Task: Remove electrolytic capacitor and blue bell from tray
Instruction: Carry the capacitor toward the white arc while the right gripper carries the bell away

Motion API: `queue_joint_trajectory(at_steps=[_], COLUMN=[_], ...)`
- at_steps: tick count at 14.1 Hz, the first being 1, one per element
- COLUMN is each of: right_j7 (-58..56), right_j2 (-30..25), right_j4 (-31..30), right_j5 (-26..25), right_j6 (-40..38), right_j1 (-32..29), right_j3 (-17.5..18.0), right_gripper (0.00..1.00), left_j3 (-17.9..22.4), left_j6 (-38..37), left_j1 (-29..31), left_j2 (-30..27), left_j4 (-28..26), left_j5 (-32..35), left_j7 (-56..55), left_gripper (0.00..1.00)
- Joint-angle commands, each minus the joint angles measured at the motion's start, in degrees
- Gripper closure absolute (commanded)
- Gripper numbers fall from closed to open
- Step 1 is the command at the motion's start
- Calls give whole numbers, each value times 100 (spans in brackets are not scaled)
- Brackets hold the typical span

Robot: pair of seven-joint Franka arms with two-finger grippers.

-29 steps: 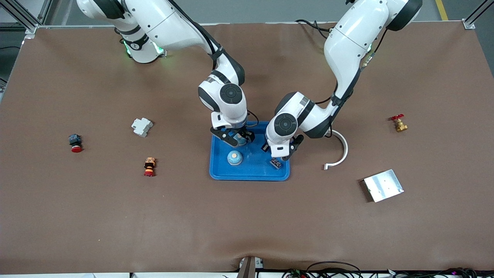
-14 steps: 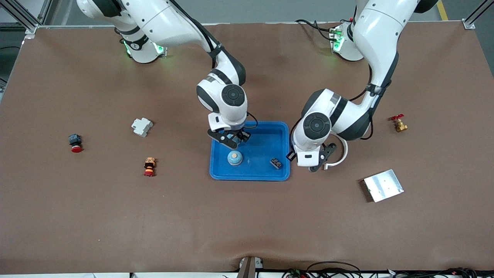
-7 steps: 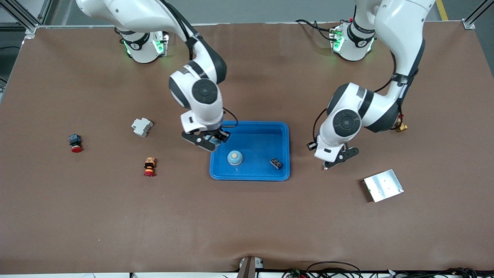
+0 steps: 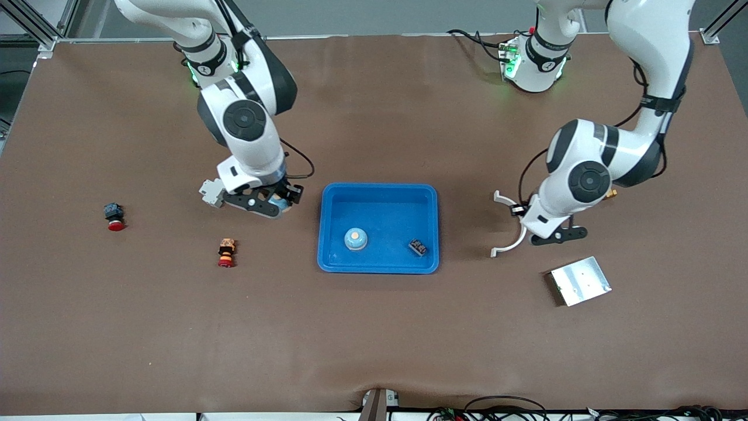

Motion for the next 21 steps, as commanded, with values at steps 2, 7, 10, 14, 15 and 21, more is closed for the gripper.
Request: queue_joint_trajectory(at_steps=[2,7,10,14,15,21], right_j7=[-893,-1877,-2764,-3986,-4241,-5911], right_j2=[-1080,-1951,-2417,-2962,-3155,-3561], right_j4=[-1072,-1846,-2268,-2822,-2980,-3438], right_j5=[10,440,687,722,722,714], right_j6=[119,146,146,154,172,137], right_j1=[-537,-1073,-1582,-1813,-1830,-2918], right_j3=[91,65,56,-575,-647,-744], right_gripper=[100,100,100,100,100,100], left_j3=[-77,-77,-77,-77,-77,-77], left_j6=[528,1337,1724,2040,2111,2453], left_j1=[469,514,592,751,777,865], left_j2=[-132,87,184,219,228,342], left_j4=[-340,-559,-787,-1025,-1078,-1219], left_j5=[354,363,363,372,372,372], left_j7=[769,1225,1675,1834,1842,1834], left_gripper=[100,100,100,100,100,97])
